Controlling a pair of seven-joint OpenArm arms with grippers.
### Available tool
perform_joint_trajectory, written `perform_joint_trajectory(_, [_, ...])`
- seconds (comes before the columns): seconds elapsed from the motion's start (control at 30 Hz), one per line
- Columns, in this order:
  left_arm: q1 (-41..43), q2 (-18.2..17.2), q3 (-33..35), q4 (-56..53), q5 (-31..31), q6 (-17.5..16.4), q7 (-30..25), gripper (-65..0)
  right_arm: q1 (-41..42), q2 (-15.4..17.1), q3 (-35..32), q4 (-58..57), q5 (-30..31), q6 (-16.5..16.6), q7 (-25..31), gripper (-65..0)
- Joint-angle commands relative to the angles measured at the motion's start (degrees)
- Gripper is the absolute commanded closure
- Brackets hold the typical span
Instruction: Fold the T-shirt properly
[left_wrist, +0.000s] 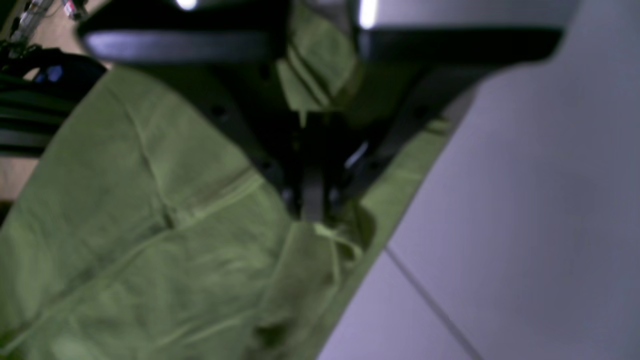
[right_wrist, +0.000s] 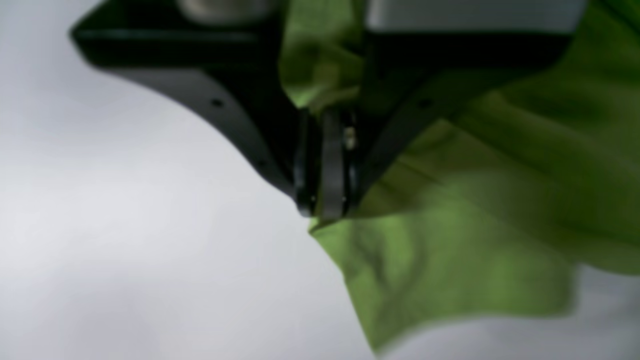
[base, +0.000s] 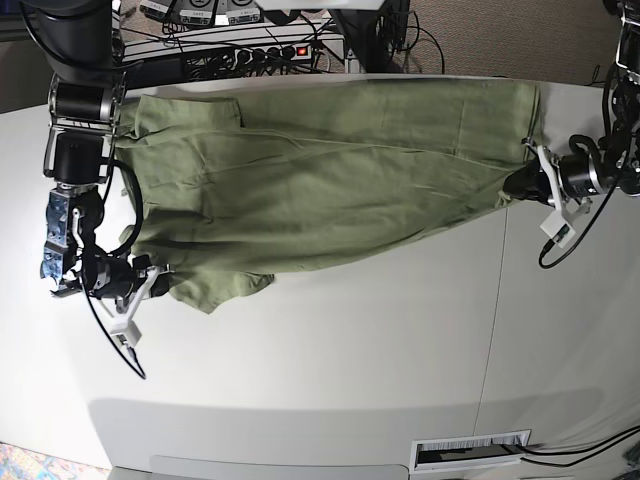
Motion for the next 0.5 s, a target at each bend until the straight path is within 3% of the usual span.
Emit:
perform_joint_trajectory(0.0, [-0.79, -1.46, -0.57, 1.31, -0.83, -0.14, -0.35, 0.0, 1.90, 1.03, 0.28, 1.75, 1.07, 0.17, -0.35, 0.0])
perform_joint_trajectory(0.17, [-0.79, -1.49, -0.57, 3.74, -0.85, -0.14, 1.92, 0.0, 1.90, 1.14, 0.28, 5.38, 5.55, 0.20, -5.90, 0.0])
perform_joint_trajectory(0.47, [-0.79, -1.79, -0.63, 6.58, -0.85, -0.14, 2.84, 0.0, 1.90, 1.14, 0.28, 14.01, 6.27, 0.22, -8.63, 0.0])
